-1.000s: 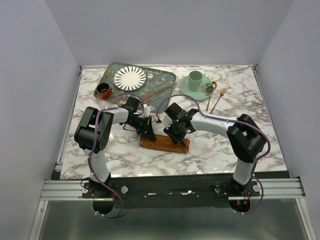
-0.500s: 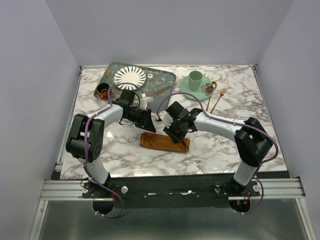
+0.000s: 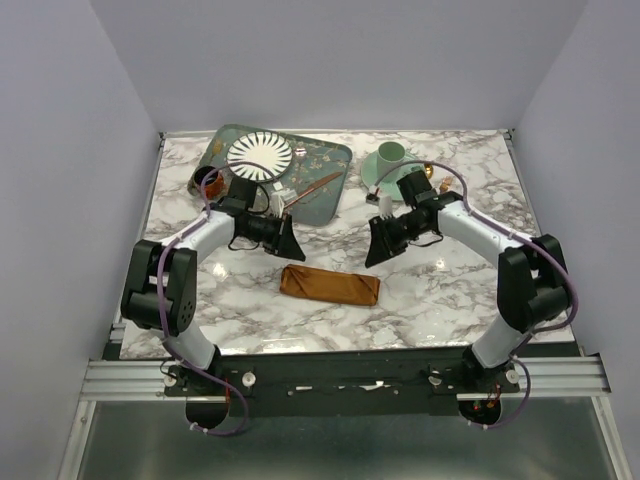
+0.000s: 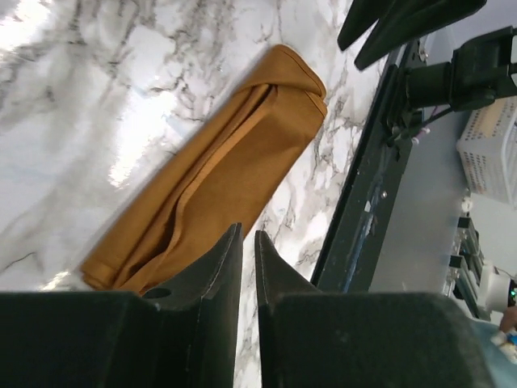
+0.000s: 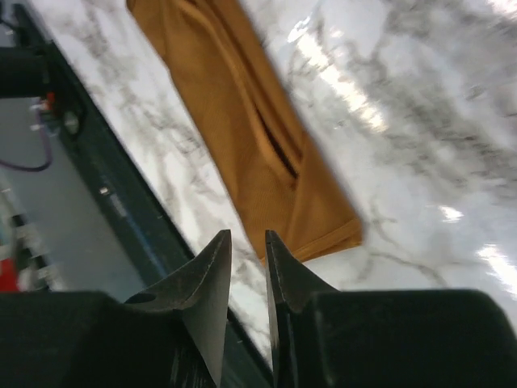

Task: Fold the napkin into a case and place the utensils inside
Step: Smooth out the smaller rectangle-folded napkin at the center of the board.

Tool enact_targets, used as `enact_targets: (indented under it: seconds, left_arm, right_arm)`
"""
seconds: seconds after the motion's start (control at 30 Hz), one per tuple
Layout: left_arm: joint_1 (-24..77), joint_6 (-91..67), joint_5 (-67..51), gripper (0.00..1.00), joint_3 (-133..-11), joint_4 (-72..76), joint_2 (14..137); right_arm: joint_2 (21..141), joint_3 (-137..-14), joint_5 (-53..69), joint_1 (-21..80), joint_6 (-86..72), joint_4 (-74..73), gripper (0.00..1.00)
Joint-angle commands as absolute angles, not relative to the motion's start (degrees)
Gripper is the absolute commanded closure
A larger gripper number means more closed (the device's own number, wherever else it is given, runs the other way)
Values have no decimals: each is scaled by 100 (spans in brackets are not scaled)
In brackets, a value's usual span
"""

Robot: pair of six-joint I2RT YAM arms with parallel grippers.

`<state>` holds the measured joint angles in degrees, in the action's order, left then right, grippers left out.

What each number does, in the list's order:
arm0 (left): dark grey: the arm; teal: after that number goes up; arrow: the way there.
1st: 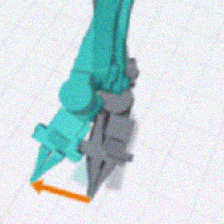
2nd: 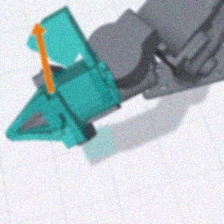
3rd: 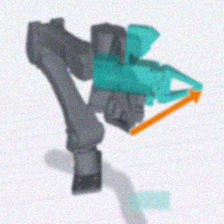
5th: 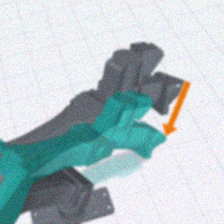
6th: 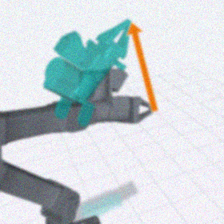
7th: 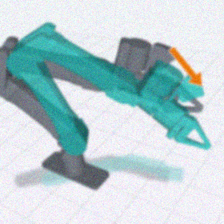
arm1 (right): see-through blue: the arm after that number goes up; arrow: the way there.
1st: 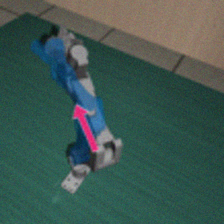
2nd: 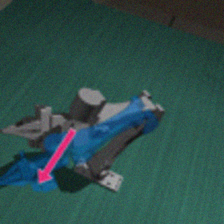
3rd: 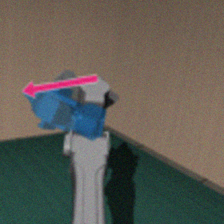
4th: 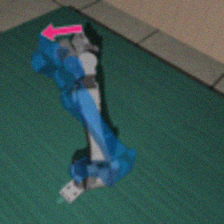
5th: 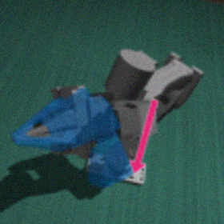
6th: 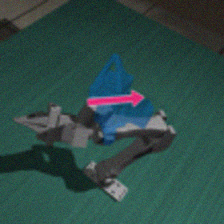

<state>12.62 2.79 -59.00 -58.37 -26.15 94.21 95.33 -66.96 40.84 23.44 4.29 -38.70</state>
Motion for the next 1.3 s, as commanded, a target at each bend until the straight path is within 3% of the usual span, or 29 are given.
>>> enact_targets:
  seconds: [0.0,0.37,0.53,0.67,0.77,0.87,0.9,0.97,1.0,1.27]
  left_arm:
    - [1555,194,-6100,79,-5634,-2549,9614]
    - [1564,141,-5933,79,-5871,-2566,10107]
    - [1564,588,-5976,77,-6029,-2917,10143]
    - [1547,940,-6038,65,-6152,-3129,9774]
    - [1416,766,-6003,58,-6056,-2815,9379]
    - [1169,458,-5872,53,-5950,-2436,9010]
    - [1038,448,-5793,53,-5976,-2408,8887]
    - [923,466,-5731,52,-6090,-2478,8851]
    - [862,483,-5678,52,-6134,-2539,8859]
    - [528,887,-5467,52,-6284,-3023,8895]
  right_arm:
    - [9878,-6223,5643,2399,-272,-3675,69]
    - [11310,-6012,5721,2171,-53,-3419,72]
    - [11067,-6204,5871,2171,130,-3612,71]
    - [10267,-6609,5960,2223,526,-4156,64]
    - [9932,-6994,5374,2329,895,-4464,54]
    - [10072,-7442,4565,2496,1325,-4649,40]
    - [10177,-7584,4422,2557,1458,-4719,30]
    - [10510,-7882,4124,2724,1712,-4921,26]
    - [10625,-8171,4079,2777,1783,-4983,20]
    - [11706,-9395,4114,3225,2381,-5634,23]
